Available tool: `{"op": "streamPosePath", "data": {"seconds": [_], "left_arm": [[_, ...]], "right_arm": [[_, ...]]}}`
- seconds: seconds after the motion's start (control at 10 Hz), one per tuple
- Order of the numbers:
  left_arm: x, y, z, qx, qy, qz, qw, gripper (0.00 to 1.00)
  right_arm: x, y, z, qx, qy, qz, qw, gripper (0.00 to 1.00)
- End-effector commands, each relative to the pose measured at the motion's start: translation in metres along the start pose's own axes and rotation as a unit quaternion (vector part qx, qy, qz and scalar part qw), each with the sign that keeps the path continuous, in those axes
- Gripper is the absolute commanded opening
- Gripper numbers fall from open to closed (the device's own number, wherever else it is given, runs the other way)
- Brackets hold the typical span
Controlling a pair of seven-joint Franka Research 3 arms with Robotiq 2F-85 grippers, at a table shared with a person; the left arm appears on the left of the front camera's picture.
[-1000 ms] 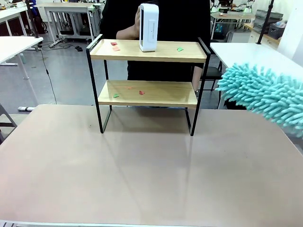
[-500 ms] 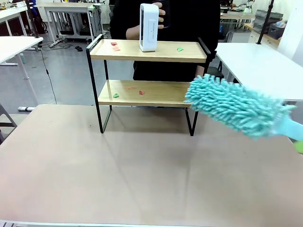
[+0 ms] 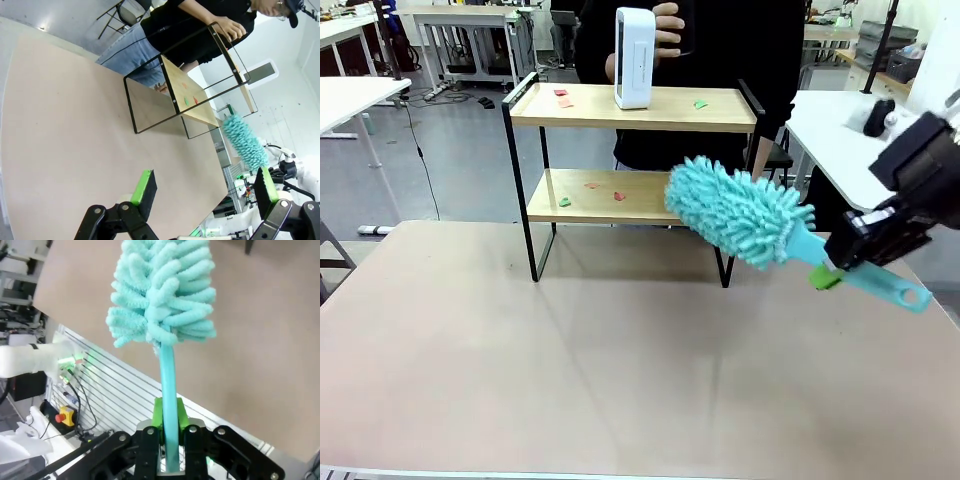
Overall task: Clean the shelf.
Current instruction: Clean the specific tier of the Shelf with the Duster once objects are removed.
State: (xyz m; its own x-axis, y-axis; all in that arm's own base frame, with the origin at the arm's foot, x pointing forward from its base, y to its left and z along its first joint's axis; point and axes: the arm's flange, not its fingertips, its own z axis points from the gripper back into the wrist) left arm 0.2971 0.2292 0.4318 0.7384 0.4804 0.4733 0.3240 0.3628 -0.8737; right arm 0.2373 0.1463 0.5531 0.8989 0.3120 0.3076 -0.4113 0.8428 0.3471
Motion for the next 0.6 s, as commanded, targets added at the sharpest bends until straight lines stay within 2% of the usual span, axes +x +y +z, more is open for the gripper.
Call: {"op": "streamPosePath", "data": {"seconds": [0.0,0.2,0.3,0.5], "left_arm": [[0.0,-0.001,-0.001,-0.008,-0.005,-0.012,1.0,1.0],[0.0,-0.001,-0.001,-0.008,-0.005,-0.012,1.0,1.0],[0.0,-0.001,-0.001,-0.008,-0.005,-0.012,1.0,1.0],[0.0,-0.001,-0.001,-0.008,-0.005,-0.012,1.0,1.0]], "right_arm": [[-0.006,-0.007,-0.003,-0.004,0.021,-0.026,0.999,0.12],[-0.006,-0.007,-0.003,-0.004,0.021,-0.026,0.999,0.12],[-0.003,0.0,0.0,0.0,0.008,0.0,1.0,0.12],[0.02,0.007,-0.012,-0.02,-0.016,-0.007,1.0,0.12]]}}
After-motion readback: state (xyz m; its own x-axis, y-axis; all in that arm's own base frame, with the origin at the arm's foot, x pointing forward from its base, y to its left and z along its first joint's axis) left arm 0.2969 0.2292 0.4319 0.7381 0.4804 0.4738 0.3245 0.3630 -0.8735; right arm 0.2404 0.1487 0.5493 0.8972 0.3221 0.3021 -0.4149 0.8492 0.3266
